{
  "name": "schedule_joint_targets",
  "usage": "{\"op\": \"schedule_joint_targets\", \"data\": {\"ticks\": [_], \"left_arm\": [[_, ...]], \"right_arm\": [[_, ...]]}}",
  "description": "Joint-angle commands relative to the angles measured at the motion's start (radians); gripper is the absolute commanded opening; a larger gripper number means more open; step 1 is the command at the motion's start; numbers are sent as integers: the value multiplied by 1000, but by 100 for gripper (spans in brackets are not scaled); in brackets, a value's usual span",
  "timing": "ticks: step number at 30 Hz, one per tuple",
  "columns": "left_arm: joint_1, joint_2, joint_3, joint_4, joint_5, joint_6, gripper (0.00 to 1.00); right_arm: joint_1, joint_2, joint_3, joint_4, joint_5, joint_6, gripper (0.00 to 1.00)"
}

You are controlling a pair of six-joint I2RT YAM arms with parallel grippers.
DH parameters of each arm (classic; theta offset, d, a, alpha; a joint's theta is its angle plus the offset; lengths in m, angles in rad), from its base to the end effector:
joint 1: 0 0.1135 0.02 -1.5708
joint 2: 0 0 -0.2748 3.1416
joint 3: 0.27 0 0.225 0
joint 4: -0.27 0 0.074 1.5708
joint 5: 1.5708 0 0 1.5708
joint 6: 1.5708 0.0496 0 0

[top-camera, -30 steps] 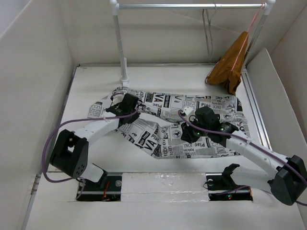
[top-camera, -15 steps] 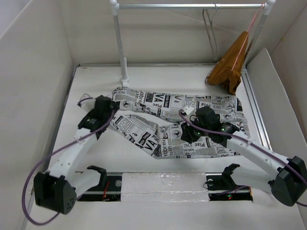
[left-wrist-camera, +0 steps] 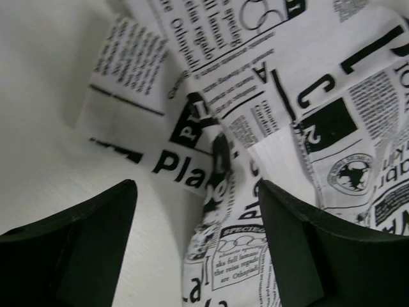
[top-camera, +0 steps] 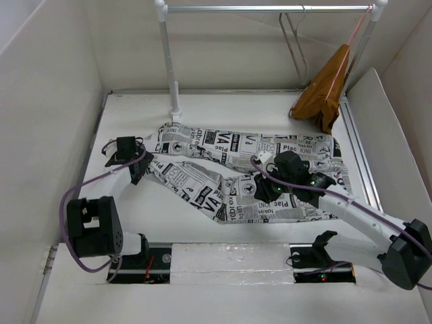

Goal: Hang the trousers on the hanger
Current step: Flatten out the trousers at the center of the board.

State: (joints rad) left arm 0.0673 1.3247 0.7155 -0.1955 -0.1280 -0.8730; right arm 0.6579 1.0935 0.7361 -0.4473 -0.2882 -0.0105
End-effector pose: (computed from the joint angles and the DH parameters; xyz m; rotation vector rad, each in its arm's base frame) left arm 0.2497 0.0232 0.2164 -1.1325 2.0930 -0.2356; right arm 0.1514 0.1348 0.2504 -0.9300 2.2458 0.6448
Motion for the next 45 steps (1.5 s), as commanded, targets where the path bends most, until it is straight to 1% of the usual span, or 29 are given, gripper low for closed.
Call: {"op": "schedule_joint_targets", "data": {"ticks": [1, 2, 3, 5, 6, 9, 12, 13, 15, 16, 18, 19, 23, 26, 27, 28, 30, 31, 32, 33, 34, 35, 37, 39, 40, 41, 43, 44, 45], "left_arm": [[2, 43, 81, 102, 48, 6, 71], [2, 85, 88, 97, 48, 6, 65], [2, 103, 102, 88, 41, -1, 44], [2, 123, 101, 76, 24, -11, 17], [2, 120, 95, 77, 18, -11, 0], [2, 71, 81, 65, 5, -4, 0], [2, -43, 111, -25, -15, 5, 0], [-10, -138, 116, -48, -22, 3, 0], [-49, -237, 130, -149, -71, -20, 0], [-49, -380, 102, -268, -82, -67, 0], [-49, -425, 82, -306, -84, -84, 0], [-49, -514, 58, -371, -81, -95, 0], [-49, -689, -103, -515, -59, -182, 0], [-58, -801, -82, -582, -41, -277, 1], [-58, -824, -62, -616, -57, -341, 1], [-58, -858, -38, -675, -105, -360, 1], [-58, -878, 47, -729, -160, -369, 18], [-58, -887, 74, -793, -224, -377, 28], [-58, -887, 128, -823, -260, -377, 54], [-58, -889, 157, -847, -290, -374, 65], [-58, -894, 179, -870, -350, -350, 72], [-58, -895, 220, -865, -375, -325, 74], [-58, -891, 248, -816, -406, -281, 70], [-58, -862, 239, -733, -375, -172, 65], [-58, -802, 228, -664, -320, -155, 64], [-58, -765, 185, -610, -276, -91, 64], [-58, -640, 144, -494, -189, -84, 64], [-58, -600, 84, -423, -149, -67, 62], [-58, -560, 67, -388, -134, -63, 58]], "right_arm": [[12, -46, 3, -2, -5, 7, 36], [12, -53, 0, -8, -5, 7, 36], [12, -63, -1, -10, 1, 9, 36], [12, -81, -1, -19, 6, 38, 36], [12, -87, 0, -22, 9, 40, 36], [12, -95, 8, -28, 15, 40, 36], [12, -92, 29, -36, 11, 27, 35], [12, -93, 35, -42, 8, 24, 35], [12, -99, 46, -44, -5, 24, 35], [12, -101, 46, -38, -18, 23, 35], [12, -101, 43, -34, -32, 23, 35], [12, -99, 40, -30, -35, -8, 35], [12, -84, 43, -47, -54, -26, 35], [12, -80, 52, -77, -62, -51, 35], [12, -80, 55, -83, -57, -63, 35], [3, -81, 57, -93, -55, -66, 35], [-9, -87, 59, -111, -51, -80, 35], [-9, -90, 54, -114, -52, -83, 35], [-21, -92, 51, -116, -54, -85, 35], [-33, -93, 48, -116, -63, -89, 35], [-34, -93, 46, -116, -66, -91, 36], [-44, -93, 43, -116, -68, -94, 36], [-53, -93, 43, -116, -78, -92, 36], [-64, -87, 43, -111, -106, -94, 36], [-73, -84, 43, -108, -112, -94, 29], [-73, -81, 43, -96, -120, -94, 18], [-73, -75, 42, -74, -137, -91, 0], [-73, -72, 40, -68, -144, -88, 0], [-73, -69, 42, -62, -152, -88, 0]]}}
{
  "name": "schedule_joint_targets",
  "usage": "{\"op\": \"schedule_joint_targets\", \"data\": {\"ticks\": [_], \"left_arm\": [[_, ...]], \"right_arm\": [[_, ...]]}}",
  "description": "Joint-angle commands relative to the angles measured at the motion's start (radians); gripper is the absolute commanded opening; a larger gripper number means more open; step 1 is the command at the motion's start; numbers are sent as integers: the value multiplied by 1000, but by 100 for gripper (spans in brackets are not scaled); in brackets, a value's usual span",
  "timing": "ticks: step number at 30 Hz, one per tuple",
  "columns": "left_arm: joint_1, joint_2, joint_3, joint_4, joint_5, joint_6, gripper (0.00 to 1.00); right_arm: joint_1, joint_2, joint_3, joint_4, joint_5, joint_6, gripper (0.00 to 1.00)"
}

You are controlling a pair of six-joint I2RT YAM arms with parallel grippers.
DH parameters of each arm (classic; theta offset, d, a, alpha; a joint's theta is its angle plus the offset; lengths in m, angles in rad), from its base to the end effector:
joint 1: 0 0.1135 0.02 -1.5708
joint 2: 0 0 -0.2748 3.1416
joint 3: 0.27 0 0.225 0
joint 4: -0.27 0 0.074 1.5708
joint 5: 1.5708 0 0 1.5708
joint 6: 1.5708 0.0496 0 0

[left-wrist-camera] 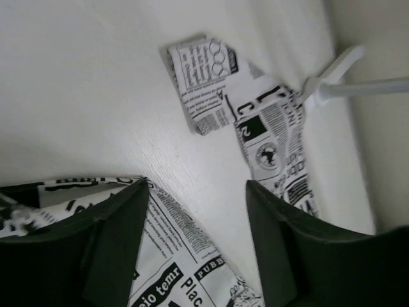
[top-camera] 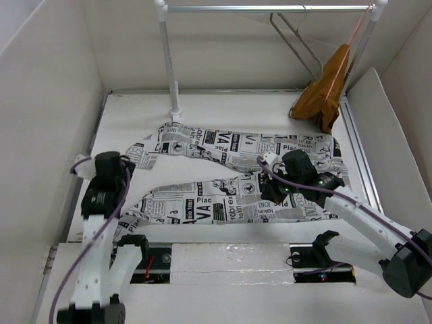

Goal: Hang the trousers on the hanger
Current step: Flatten out the trousers at the center of the board.

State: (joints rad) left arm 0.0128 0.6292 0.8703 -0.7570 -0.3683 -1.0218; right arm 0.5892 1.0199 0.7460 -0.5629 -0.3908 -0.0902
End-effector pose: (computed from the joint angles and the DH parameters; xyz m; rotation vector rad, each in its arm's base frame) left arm 0.0985 0.0191 0.3259 -1.2046 1.6684 -0.2424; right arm 0.1403 0.1165 0.2578 -0.9860 2.2341 0.6982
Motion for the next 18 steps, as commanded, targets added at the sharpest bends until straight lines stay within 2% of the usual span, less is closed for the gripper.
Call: {"op": "schedule_joint_targets", "data": {"ticks": [1, 2, 3, 4, 6, 7, 8, 9, 14, 16, 17, 18], "left_arm": [[-4, 208, -102, 250, 136, 86, 54], [-4, 237, -122, 307, 162, 104, 48], [-4, 277, -123, 359, 187, 150, 46], [-4, 382, -117, 413, 221, 173, 45], [-4, 522, -39, 429, 261, 245, 44], [-46, 661, 2, 371, 211, 273, 45], [-81, 716, 91, 354, 165, 287, 50], [-162, 830, 152, 337, 84, 331, 56], [-163, 951, 231, 363, 19, 368, 54], [-163, 1053, 287, 371, -6, 458, 52], [-163, 1126, 338, 337, -35, 500, 48], [-163, 1158, 338, 332, -46, 500, 48]], "right_arm": [[-5, 6, 33, 60, -56, -5, 0], [-5, 8, 35, 60, -57, -3, 0], [-5, 9, 36, 61, -59, 6, 0], [-5, 11, 38, 72, -62, 10, 0], [-5, 14, 41, 84, -82, 23, 2], [-5, 19, 46, 93, -85, 24, 10], [-5, 23, 49, 97, -85, 26, 14], [-5, 40, 62, 87, -80, 18, 27], [-5, 72, 82, 75, -37, 15, 35], [-14, 83, 85, 87, -16, 27, 37], [-14, 98, 96, 92, -5, 55, 38], [-14, 98, 96, 92, 3, 55, 38]]}}
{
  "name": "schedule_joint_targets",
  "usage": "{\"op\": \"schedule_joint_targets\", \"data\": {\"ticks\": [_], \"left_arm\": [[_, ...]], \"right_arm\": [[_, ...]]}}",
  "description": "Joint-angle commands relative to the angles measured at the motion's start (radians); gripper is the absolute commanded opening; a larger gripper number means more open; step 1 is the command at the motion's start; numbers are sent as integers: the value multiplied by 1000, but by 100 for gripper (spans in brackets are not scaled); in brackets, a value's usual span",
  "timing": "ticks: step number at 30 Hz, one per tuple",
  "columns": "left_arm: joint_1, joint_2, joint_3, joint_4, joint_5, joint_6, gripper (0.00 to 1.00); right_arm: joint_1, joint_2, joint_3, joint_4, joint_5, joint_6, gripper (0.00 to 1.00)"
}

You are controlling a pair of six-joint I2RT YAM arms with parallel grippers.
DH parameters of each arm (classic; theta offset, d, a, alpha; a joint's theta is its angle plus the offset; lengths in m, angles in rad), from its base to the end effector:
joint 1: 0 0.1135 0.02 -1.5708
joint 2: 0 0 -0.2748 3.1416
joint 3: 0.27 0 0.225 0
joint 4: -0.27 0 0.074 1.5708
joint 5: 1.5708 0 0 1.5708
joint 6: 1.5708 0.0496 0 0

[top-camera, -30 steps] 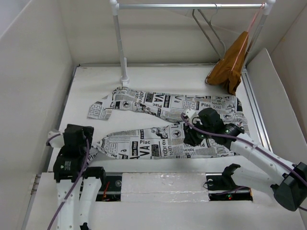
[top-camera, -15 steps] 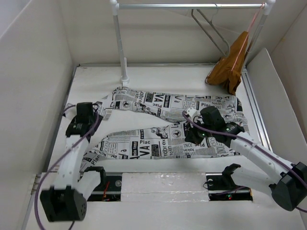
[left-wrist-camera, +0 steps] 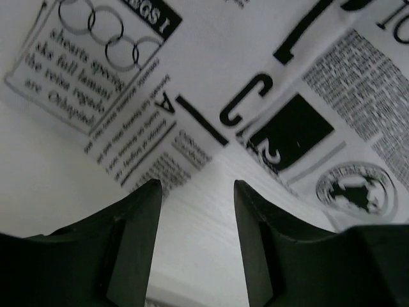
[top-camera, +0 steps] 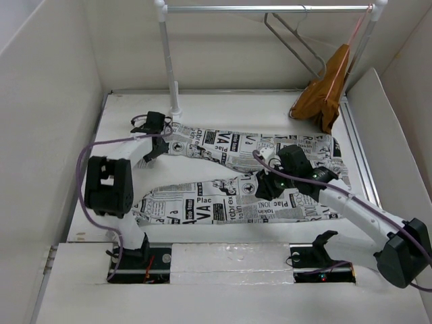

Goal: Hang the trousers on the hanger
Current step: Flatten out the trousers at the center of the board.

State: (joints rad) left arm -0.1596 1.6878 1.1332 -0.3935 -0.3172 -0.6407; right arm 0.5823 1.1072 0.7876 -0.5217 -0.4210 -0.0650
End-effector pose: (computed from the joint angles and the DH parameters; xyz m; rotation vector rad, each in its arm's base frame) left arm 0.3368 -0.0386 0.2249 -0.7061 2.3494 0.0537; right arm 0.1570 0.1277 0.2592 -0.9649 2.2505 0.7425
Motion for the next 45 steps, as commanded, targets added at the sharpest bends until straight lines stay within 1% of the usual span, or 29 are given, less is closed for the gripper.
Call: {"op": "schedule_joint_targets", "data": {"ticks": [1, 4, 6, 9, 10, 12, 17, 19, 21, 23, 24, 25, 26, 27, 28, 29, 31, 33, 35, 36, 37, 38, 39, 40, 41, 42, 43, 44, 45], "left_arm": [[0, 122, 98, -34, -105, 139, 44], [0, 151, 85, -25, -186, 154, 42], [9, 145, 59, 27, -142, 193, 42], [9, 186, 53, 6, -121, 187, 37], [9, 196, 50, -8, -129, 179, 22], [18, 194, 39, -21, -138, 171, 0], [93, 58, 92, -5, -120, 187, 0], [168, 26, 207, 1, -111, 196, 0], [209, 74, 310, 4, -108, 196, 0], [232, 156, 503, -7, -105, 213, 0], [242, 273, 593, -77, -123, 211, 0], [242, 341, 795, -131, -144, 205, 0], [252, 405, 897, -184, -160, 197, 5], [267, 523, 997, -276, -171, 194, 19], [267, 556, 1099, -294, -180, 197, 57], [285, 555, 1068, -282, -165, 197, 77], [334, 475, 936, -213, -103, 170, 99], [345, 376, 835, -162, -68, 170, 99], [332, 252, 691, -142, -46, 170, 99], [319, 206, 624, -105, -22, 165, 99], [298, 49, 336, -56, 30, 126, 88], [298, 2, 333, -56, 30, 125, 88], [298, -54, 263, -36, 96, 106, 82], [298, -95, 123, -30, 122, 75, 59], [298, -181, 56, -33, 145, 59, 41], [298, -216, 10, -41, 165, 49, 33], [298, -249, -94, -44, 182, 42, 32], [298, -302, -149, -65, 217, 39, 34], [298, -318, -150, -93, 239, 29, 36]], "right_arm": [[-16, 13, 56, 61, 39, 39, 38], [-27, 34, 71, 80, 51, 54, 38], [-27, 57, 85, 84, 54, 56, 38], [-36, 77, 102, 84, 73, 51, 38], [-36, 80, 107, 84, 71, 50, 38], [-59, 85, 117, 83, 59, 41, 38], [-87, 111, 163, 60, 48, 7, 38], [-96, 123, 171, 48, 47, -5, 38], [-108, 141, 179, 39, 50, -13, 38], [-119, 154, 179, 34, 50, -10, 38], [-119, 155, 179, 23, 53, -7, 38], [-119, 155, 180, 19, 54, -6, 38], [-119, 155, 180, 14, 56, 2, 39], [-119, 148, 177, 9, 59, 7, 40], [-119, 143, 174, 6, 60, 8, 42], [-108, 140, 173, -1, 64, 14, 44], [-99, 120, 167, -11, 65, 17, 50], [-90, 106, 156, -2, 68, 21, 52], [-69, 92, 142, 18, 65, 21, 47], [-59, 92, 141, 29, 61, 19, 30], [-29, 103, 147, 26, 51, 1, 6], [-29, 103, 147, 26, 51, 1, 1], [-6, 102, 144, 34, 54, -2, 0], [4, 88, 142, 35, 57, -9, 0], [4, 80, 131, 35, 56, -12, 0], [14, 71, 127, 41, 54, -15, 5], [14, 62, 121, 43, 54, -18, 12], [24, 43, 102, 46, 41, -24, 24], [24, 33, 96, 48, 37, -25, 30]]}}
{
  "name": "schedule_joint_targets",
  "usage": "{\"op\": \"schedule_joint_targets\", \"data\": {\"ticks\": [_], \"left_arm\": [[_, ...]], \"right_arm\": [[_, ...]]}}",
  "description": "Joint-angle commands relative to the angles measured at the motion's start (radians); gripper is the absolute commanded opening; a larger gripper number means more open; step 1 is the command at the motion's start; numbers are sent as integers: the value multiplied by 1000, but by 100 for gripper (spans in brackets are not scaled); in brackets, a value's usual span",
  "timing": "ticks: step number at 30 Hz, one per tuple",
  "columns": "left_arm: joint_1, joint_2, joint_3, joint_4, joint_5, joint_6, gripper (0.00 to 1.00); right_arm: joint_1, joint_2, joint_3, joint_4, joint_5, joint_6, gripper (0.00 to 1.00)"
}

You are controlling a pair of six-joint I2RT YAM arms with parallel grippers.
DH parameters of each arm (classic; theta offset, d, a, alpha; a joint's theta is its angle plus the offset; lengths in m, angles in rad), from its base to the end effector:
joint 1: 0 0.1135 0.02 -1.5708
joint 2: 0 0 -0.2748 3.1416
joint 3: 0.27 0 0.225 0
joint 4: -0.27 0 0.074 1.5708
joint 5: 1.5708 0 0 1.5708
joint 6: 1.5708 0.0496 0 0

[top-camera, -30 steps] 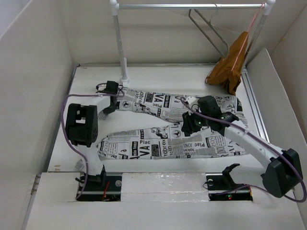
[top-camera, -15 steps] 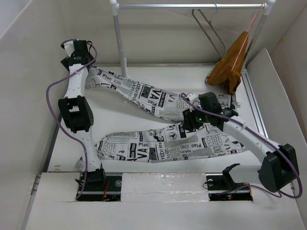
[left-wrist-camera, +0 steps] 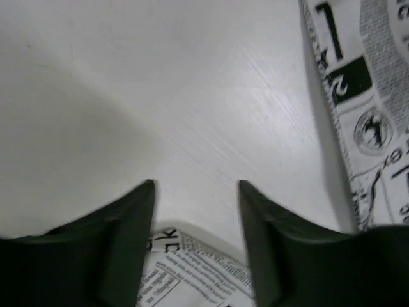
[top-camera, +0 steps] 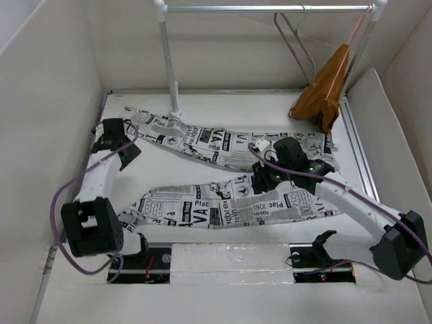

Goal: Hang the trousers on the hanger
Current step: Flatten out the trousers at the center of the board.

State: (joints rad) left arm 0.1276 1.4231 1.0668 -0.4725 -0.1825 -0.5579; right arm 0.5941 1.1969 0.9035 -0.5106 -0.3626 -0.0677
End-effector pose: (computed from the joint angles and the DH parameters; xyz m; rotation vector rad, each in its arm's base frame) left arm 0.2832 0.0454 0.2754 -0.8797 2.2133 0.0151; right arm 0.1792 0.1423 0.2774 -0.9504 2.2189 0.6787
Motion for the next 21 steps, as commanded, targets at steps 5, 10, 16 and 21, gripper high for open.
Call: {"op": "schedule_joint_targets", "data": {"ticks": [5, 10, 16, 21], "left_arm": [[-43, -167, -261, -8, 264, -125, 77], [-210, -99, -257, -9, 193, -230, 77], [-359, 19, -191, 8, 51, -338, 67], [-379, 50, -223, -2, -98, -382, 61]], "right_arm": [[12, -89, -46, 55, -56, -32, 46], [41, -99, -46, 64, -81, -37, 44], [64, -60, -60, 78, -76, -50, 13], [76, -28, -104, 116, -47, -37, 36]]}}
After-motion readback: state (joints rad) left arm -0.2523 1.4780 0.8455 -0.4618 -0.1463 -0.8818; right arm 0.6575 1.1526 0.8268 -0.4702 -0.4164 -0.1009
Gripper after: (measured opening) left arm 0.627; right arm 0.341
